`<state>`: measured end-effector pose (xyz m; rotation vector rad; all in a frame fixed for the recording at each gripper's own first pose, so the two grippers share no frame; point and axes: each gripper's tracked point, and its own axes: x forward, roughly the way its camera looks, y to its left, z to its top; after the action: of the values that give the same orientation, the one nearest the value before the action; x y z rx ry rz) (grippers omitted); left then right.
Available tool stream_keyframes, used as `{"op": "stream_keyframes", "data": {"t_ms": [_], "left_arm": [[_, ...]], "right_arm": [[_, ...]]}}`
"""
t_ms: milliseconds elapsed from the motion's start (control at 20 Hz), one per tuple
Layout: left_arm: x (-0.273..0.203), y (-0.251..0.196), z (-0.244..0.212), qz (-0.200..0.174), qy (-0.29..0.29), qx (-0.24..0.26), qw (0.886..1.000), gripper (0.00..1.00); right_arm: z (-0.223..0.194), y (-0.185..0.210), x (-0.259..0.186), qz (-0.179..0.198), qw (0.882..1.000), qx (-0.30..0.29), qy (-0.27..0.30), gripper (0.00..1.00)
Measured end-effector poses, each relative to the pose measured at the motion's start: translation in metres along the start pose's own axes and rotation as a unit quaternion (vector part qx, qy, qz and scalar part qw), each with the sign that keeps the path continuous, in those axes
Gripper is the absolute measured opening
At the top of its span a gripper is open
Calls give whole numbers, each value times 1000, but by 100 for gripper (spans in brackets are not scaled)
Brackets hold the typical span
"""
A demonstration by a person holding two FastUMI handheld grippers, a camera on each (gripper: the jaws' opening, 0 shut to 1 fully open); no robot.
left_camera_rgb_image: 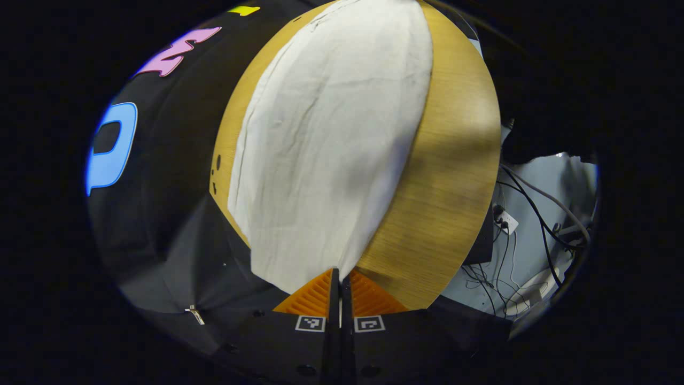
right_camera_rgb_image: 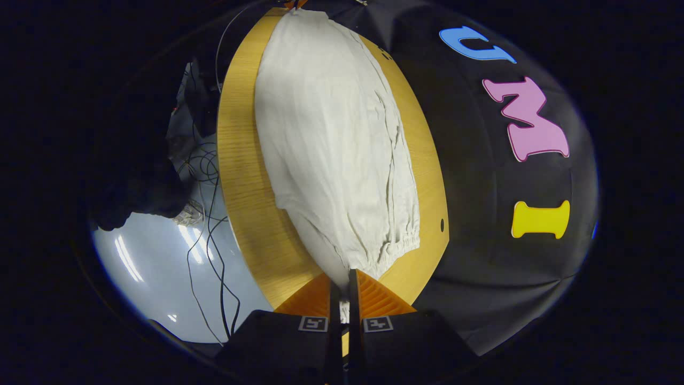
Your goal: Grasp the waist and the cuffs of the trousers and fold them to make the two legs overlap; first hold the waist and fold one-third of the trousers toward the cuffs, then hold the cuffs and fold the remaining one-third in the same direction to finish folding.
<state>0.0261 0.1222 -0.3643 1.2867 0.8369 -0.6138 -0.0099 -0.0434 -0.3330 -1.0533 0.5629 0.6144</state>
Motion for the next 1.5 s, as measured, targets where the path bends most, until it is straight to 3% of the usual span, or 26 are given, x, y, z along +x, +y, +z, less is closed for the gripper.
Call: {"op": "stream_keyframes", "data": {"t_ms": [250,500,800,1050,1500], "left_arm": [[-2,17,12,44,-30,-56,997,5],[-6,38,17,70,-35,-147,986,5],[12,94,38,97,-35,-167,981,5],[54,120,57,92,-17,-174,980,5],[119,119,57,51,36,-202,977,5]], "right_arm": [[20,-53,-14,-66,995,75,-14,9],[33,-107,0,-108,988,107,-27,9],[43,-165,28,-135,982,130,-34,9],[44,-180,66,-136,977,164,-16,9],[28,-165,130,-92,976,195,24,9]]}}
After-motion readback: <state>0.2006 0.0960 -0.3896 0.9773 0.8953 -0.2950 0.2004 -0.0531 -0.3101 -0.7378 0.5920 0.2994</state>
